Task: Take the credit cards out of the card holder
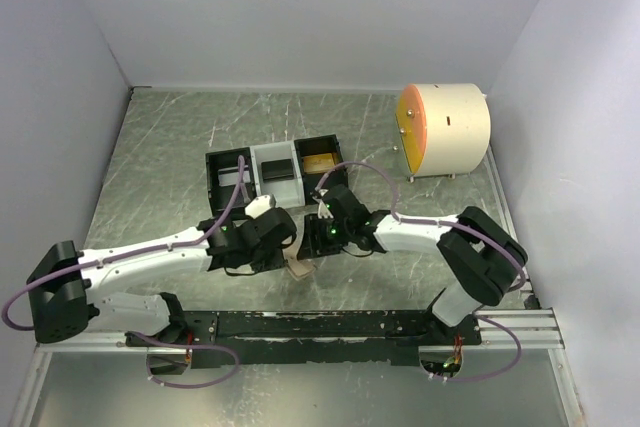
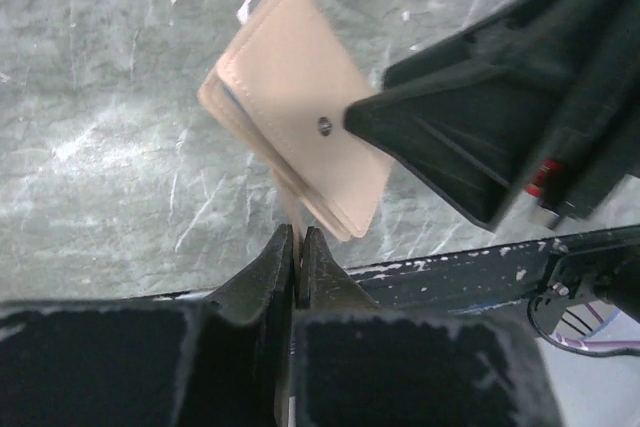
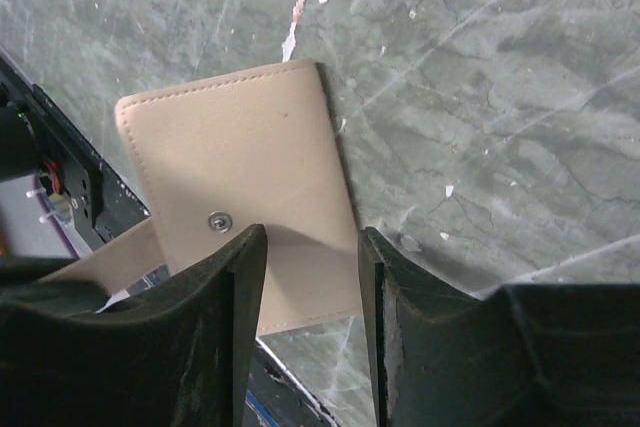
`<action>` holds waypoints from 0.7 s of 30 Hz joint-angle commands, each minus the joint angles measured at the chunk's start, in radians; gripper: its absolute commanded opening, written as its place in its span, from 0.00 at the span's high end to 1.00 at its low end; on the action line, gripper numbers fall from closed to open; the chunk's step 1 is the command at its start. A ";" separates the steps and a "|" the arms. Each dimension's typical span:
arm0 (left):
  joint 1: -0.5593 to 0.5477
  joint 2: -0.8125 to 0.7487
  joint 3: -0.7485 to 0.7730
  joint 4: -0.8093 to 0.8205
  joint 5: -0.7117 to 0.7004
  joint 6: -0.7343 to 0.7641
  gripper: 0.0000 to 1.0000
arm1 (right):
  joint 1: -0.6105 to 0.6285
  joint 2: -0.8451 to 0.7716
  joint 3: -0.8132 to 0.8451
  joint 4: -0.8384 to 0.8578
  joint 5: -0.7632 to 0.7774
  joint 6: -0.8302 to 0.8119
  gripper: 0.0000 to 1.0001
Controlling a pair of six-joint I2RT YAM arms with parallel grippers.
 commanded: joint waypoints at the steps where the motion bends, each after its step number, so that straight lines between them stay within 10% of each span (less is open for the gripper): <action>1: -0.007 -0.067 -0.003 0.111 -0.045 0.113 0.93 | 0.000 0.021 0.047 -0.018 0.004 -0.016 0.58; 21: -0.007 0.152 0.167 0.312 0.083 0.420 0.93 | -0.063 -0.172 -0.114 -0.036 0.194 0.151 0.54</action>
